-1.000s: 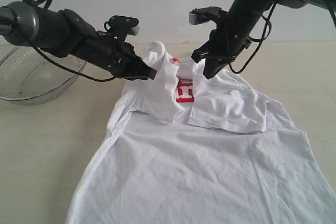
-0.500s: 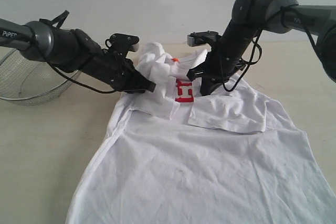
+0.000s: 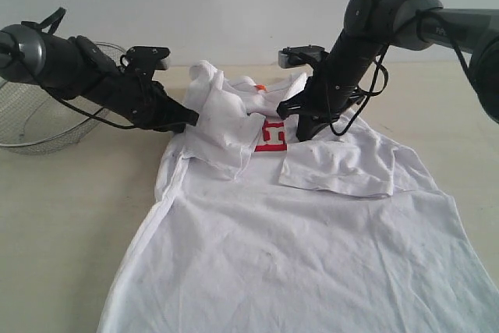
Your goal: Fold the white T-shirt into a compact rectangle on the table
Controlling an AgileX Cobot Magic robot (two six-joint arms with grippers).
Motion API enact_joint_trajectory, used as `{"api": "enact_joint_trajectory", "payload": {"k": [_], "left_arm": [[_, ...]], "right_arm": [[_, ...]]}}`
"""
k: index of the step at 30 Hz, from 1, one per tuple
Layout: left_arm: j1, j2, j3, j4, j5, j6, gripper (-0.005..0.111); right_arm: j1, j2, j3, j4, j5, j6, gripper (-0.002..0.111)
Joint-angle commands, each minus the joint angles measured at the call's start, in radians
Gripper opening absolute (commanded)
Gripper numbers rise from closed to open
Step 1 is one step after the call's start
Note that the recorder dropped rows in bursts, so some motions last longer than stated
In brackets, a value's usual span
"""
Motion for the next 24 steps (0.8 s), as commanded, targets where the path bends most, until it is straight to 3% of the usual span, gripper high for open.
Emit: {"api": "enact_joint_trajectory", "payload": {"k": [1, 9, 15, 20, 24], "left_arm": [[0.022, 0.0, 0.001, 0.071, 0.011, -0.051, 0.004], [-0.006, -0.073, -0.021, 0.047, 0.098, -0.037, 0.004], [-0.029, -0.169, -0.031, 0.01, 0.075, 0.025, 0.004], [-0.029, -0.122, -0.089, -0.05, 0.023, 0.061, 0.004], [-0.029, -0.02, -0.213, -0.061, 0.052, 0.061, 0.004]], "right_arm": [[0.0, 0.024, 0.004, -0.044, -0.031, 0.0, 0.0], [0.0, 0.024, 0.004, -0.044, -0.043, 0.0, 0.0], [0.0, 0.024, 0.004, -0.044, -0.046, -0.002, 0.0], [0.0, 0.024, 0.004, -0.042, -0.044, -0.002, 0.0], [0.0, 0.024, 0.004, -0.04, -0.044, -0.002, 0.0]]}}
